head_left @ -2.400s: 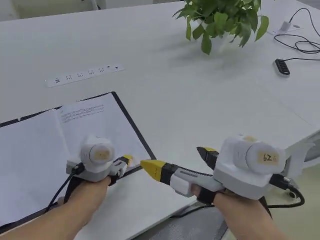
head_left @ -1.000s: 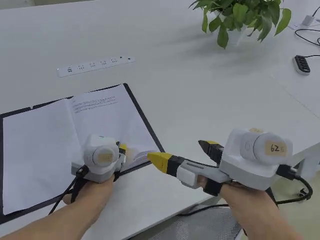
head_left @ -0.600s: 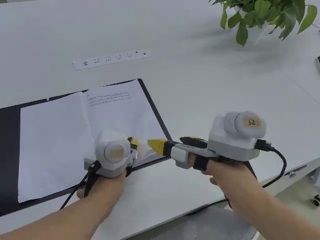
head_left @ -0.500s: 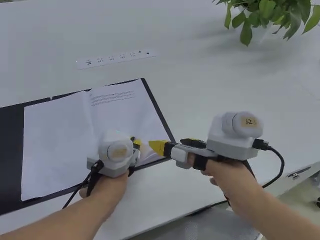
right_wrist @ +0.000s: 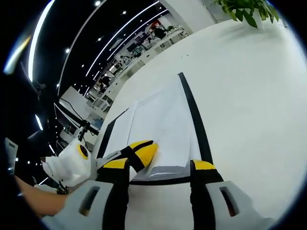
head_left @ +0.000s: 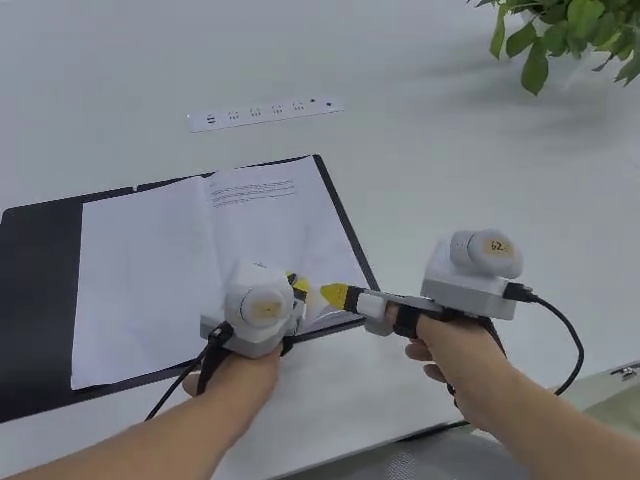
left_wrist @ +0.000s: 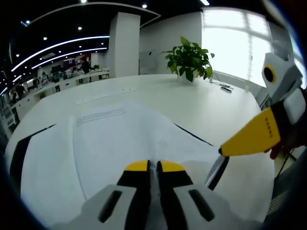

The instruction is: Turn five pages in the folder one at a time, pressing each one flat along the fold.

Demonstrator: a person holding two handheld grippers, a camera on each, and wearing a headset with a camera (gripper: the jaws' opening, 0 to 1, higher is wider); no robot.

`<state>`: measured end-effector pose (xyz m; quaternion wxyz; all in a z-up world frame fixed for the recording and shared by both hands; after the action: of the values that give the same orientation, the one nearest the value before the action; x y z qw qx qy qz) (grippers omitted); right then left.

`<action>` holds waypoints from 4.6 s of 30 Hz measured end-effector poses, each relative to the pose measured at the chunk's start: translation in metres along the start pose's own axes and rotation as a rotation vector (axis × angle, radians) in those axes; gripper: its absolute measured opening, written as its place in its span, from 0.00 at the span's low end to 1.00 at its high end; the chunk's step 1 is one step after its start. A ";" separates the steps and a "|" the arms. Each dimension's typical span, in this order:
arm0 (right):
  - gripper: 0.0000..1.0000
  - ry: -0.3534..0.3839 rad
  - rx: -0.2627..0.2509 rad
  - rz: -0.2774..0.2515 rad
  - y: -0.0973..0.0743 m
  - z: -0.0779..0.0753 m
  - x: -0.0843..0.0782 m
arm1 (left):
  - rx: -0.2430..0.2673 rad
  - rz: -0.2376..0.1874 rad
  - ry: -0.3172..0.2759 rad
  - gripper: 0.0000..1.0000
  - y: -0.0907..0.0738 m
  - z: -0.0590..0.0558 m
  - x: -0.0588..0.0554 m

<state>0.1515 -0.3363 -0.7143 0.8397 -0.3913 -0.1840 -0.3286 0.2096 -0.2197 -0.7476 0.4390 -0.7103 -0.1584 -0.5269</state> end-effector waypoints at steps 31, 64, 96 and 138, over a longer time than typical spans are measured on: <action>0.00 0.050 -0.092 -0.049 -0.002 -0.018 0.002 | -0.018 0.007 -0.033 0.08 -0.001 -0.002 0.003; 0.00 -0.085 0.319 -0.202 -0.006 0.138 0.024 | 0.088 -0.103 -0.091 0.23 -0.175 0.092 0.027; 0.00 -0.322 0.323 0.160 0.111 0.219 -0.072 | 0.265 -0.063 -0.154 0.23 -0.295 0.149 -0.039; 0.15 -0.252 0.352 0.178 0.136 0.177 -0.066 | 0.160 0.067 -0.065 0.23 -0.227 0.145 -0.049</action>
<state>0.1893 -0.1071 -0.7140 0.8911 -0.2914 -0.3064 -0.1646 0.1228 0.0351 -0.6960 0.5064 -0.6947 -0.1903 -0.4741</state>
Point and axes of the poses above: the centre of the closed fingertips' face, and the gripper's own axes: y roughly forward along the fingers, z roughly to its left, x roughly out of its top, the point moved 7 cm from there along -y, roughly backward along the fingers, and after that the axes turned 1 degree about x, right-handed, at the moved point
